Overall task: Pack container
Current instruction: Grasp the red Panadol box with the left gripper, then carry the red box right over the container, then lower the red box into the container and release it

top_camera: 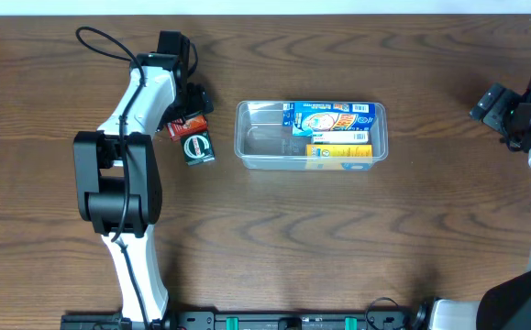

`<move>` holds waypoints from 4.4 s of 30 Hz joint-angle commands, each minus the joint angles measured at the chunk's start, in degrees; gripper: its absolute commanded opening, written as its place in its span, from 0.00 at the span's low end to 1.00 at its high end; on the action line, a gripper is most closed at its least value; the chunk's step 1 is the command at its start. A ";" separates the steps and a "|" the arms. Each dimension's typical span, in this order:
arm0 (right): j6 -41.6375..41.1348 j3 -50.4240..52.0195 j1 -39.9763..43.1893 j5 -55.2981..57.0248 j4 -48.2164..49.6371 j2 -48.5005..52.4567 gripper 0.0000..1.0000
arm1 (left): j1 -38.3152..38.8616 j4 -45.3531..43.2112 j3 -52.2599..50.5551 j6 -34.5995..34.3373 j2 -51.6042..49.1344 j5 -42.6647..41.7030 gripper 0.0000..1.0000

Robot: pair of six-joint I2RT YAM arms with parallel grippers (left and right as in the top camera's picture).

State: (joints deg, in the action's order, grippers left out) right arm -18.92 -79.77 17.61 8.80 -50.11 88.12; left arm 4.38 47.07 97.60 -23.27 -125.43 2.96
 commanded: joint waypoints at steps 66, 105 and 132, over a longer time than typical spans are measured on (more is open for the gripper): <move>-0.76 -0.42 0.33 0.42 -0.07 -0.02 0.99 | 27.02 7.80 3.17 -2.54 13.22 0.00 0.81; -0.76 -0.42 0.33 0.42 -0.07 -0.02 0.99 | 28.41 7.04 2.75 -5.09 0.66 0.04 0.82; -0.76 -0.42 0.33 0.42 -0.07 -0.02 0.99 | 28.41 7.34 3.10 -4.85 0.81 0.04 0.97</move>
State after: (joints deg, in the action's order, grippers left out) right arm -18.92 -79.77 17.61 8.80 -50.11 88.12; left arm 33.01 53.98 100.57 -28.27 -124.75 2.52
